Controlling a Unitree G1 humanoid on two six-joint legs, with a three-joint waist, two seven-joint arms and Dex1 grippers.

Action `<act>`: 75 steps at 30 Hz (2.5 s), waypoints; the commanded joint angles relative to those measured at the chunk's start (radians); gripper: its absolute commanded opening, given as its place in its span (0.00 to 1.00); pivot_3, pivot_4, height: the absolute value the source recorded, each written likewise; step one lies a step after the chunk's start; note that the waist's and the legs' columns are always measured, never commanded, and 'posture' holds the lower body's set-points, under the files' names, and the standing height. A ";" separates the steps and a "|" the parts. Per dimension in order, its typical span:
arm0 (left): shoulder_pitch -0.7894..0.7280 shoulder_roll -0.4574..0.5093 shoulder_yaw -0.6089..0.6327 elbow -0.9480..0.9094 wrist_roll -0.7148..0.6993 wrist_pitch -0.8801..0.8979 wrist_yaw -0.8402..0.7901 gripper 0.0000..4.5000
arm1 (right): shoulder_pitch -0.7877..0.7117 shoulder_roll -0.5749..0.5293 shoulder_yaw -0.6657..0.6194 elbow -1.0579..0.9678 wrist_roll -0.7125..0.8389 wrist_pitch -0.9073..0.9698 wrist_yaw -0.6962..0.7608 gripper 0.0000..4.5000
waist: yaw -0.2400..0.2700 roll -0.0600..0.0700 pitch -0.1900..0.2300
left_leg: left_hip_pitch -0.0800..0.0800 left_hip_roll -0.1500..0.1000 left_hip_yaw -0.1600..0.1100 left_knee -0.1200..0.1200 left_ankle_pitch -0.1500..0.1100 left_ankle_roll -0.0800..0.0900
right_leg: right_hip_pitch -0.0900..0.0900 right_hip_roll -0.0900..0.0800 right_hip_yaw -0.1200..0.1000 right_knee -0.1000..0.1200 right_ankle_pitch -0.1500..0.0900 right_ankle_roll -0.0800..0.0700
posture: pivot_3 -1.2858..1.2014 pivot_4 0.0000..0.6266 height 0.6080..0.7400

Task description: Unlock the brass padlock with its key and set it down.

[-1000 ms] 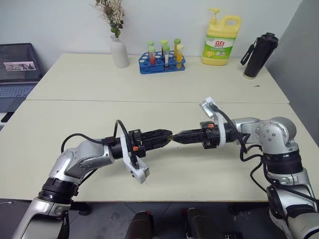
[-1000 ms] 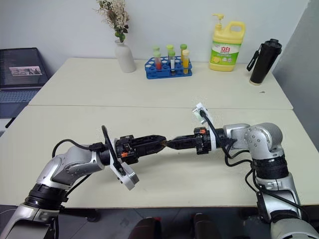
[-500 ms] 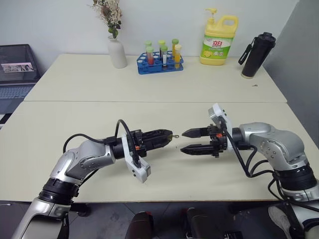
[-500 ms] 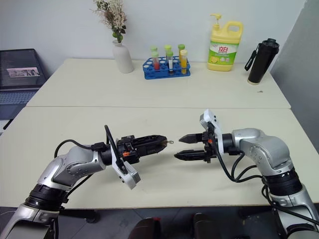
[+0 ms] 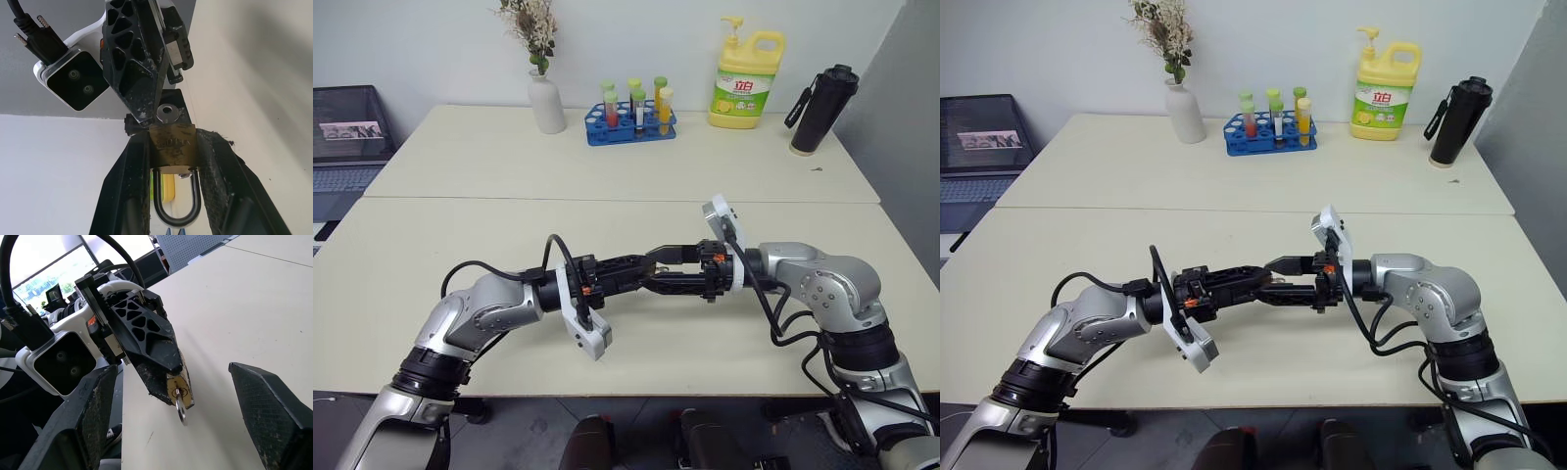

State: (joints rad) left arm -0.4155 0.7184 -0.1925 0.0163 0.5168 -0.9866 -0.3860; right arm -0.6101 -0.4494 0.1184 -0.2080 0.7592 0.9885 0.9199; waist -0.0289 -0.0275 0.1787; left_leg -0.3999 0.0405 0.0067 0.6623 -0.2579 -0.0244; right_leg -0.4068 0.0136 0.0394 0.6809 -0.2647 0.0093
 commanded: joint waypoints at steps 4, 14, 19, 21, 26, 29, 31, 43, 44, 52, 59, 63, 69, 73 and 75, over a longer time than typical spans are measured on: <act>-0.009 -0.001 0.003 -0.026 -0.030 0.006 0.003 0.22 | -0.022 0.005 -0.009 -0.008 0.014 -0.005 0.004 0.76 | 0.000 0.000 0.000 | 0.000 0.000 0.000 0.000 0.000 0.000 | 0.000 0.000 0.000 0.000 0.000 0.000 | 0.52 0.24 1.00; -0.006 -0.006 0.004 -0.024 -0.029 0.014 0.007 0.22 | -0.035 0.009 -0.008 0.006 0.013 -0.008 0.013 0.04 | 0.000 0.000 0.000 | 0.000 0.000 0.000 0.000 0.000 0.000 | 0.000 0.000 0.000 0.000 0.000 0.000 | 0.52 0.24 1.00; -0.008 -0.009 -0.010 -0.027 -0.048 0.017 -0.004 0.22 | -0.043 0.015 -0.009 0.007 0.016 -0.006 0.012 0.04 | 0.000 0.000 0.000 | 0.000 0.000 0.000 0.000 0.000 0.000 | 0.000 0.000 0.000 0.000 0.000 0.000 | 0.52 0.24 1.00; -0.005 -0.011 -0.008 -0.027 -0.057 0.022 -0.003 0.22 | -0.043 0.015 -0.009 0.007 0.017 -0.006 0.012 0.04 | 0.000 0.000 0.000 | 0.000 0.000 0.000 0.000 0.000 0.000 | 0.000 0.000 0.000 0.000 0.000 0.000 | 0.52 0.24 1.00; 0.016 -0.002 -0.013 -0.036 -0.148 0.056 -0.042 0.51 | -0.047 0.018 -0.012 0.011 0.014 -0.009 0.009 0.04 | 0.000 0.000 0.000 | 0.000 0.000 0.000 0.000 0.000 0.000 | 0.000 0.000 0.000 0.000 0.000 0.000 | 0.52 0.24 1.00; 0.051 0.039 -0.002 -0.053 -0.168 0.035 -0.064 0.71 | -0.048 0.021 -0.018 0.017 0.009 -0.010 -0.001 0.04 | 0.000 0.000 0.000 | 0.000 0.000 0.000 0.000 0.000 0.000 | 0.000 0.000 0.000 0.000 0.000 0.000 | 0.52 0.24 1.00; 0.095 0.078 0.015 -0.083 -0.207 0.024 -0.077 0.86 | -0.049 0.018 -0.023 0.028 0.003 -0.014 -0.005 0.04 | -0.004 0.000 0.000 | 0.000 0.000 0.000 0.000 0.000 0.000 | 0.000 0.000 0.000 0.000 0.000 0.000 | 0.52 0.24 1.00; 0.285 0.136 0.096 -0.432 -0.629 0.468 -0.192 0.96 | -0.047 -0.009 -0.002 0.089 -0.064 -0.070 0.025 0.04 | -0.002 0.001 0.000 | 0.000 0.002 0.002 0.000 0.000 0.000 | -0.001 0.000 0.001 0.000 -0.001 0.002 | 0.52 0.24 1.00; 0.296 0.148 0.114 -0.462 -0.668 0.515 -0.204 0.92 | -0.048 -0.012 0.001 0.092 -0.070 -0.076 0.030 0.04 | -0.002 0.000 0.000 | 0.000 0.002 0.002 0.000 0.000 0.000 | -0.001 0.000 0.001 0.000 -0.001 0.002 | 0.52 0.24 1.00; 0.127 0.170 0.201 -0.464 -1.117 1.109 -0.288 0.38 | -0.047 -0.033 0.043 0.078 -0.124 -0.157 0.096 0.04 | -0.002 0.001 0.001 | 0.000 0.002 0.000 0.001 0.000 0.000 | -0.001 0.004 0.000 0.000 -0.003 0.004 | 0.52 0.24 1.00; 0.063 0.124 0.148 -0.329 -1.159 1.258 -0.484 0.00 | -0.047 -0.029 0.047 0.036 -0.131 -0.216 0.130 0.04 | -0.002 0.001 0.001 | 0.000 0.002 0.002 0.000 0.000 0.000 | -0.002 0.007 0.001 -0.001 -0.003 0.004 | 0.52 0.24 1.00; 0.050 0.112 0.129 -0.286 -1.178 1.332 -0.591 0.00 | -0.040 -0.029 0.033 0.016 -0.119 -0.216 0.132 0.04 | -0.002 0.001 0.001 | 0.000 0.002 0.002 0.000 0.000 0.000 | -0.002 0.008 0.001 0.000 -0.002 0.003 | 0.52 0.24 1.00; -0.008 0.036 0.113 -0.198 -1.093 1.298 -0.635 0.00 | -0.029 -0.035 0.020 -0.014 -0.099 -0.194 0.126 0.04 | 0.000 0.001 0.001 | 0.000 0.002 0.002 0.000 0.000 0.000 | -0.002 0.007 0.002 0.000 -0.002 0.003 | 0.52 0.24 1.00; -0.018 0.010 0.106 -0.187 -1.076 1.314 -0.671 0.00 | -0.033 -0.036 0.020 -0.010 -0.093 -0.191 0.119 0.04 | 0.000 0.001 0.001 | 0.000 0.002 0.002 0.000 0.000 0.000 | -0.002 0.007 0.002 0.000 -0.002 0.003 | 0.52 0.24 1.00; -0.004 0.009 0.104 -0.201 -1.071 1.321 -0.687 0.00 | -0.034 -0.036 0.020 -0.009 -0.090 -0.190 0.117 0.04 | -0.001 0.001 0.001 | 0.000 0.002 0.002 0.000 0.000 0.000 | -0.002 0.007 0.002 0.000 -0.002 0.003 | 0.52 0.24 1.00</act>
State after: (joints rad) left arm -0.4162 0.7256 -0.0956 -0.1522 -0.5587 0.3379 -1.0573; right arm -0.6371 -0.4800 0.1746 -0.1911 0.6480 0.8001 1.0399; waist -0.0295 -0.0269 0.1793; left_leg -0.4003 0.0429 0.0083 0.6625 -0.2579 -0.0247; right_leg -0.4090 0.0210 0.0415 0.6805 -0.2669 0.0122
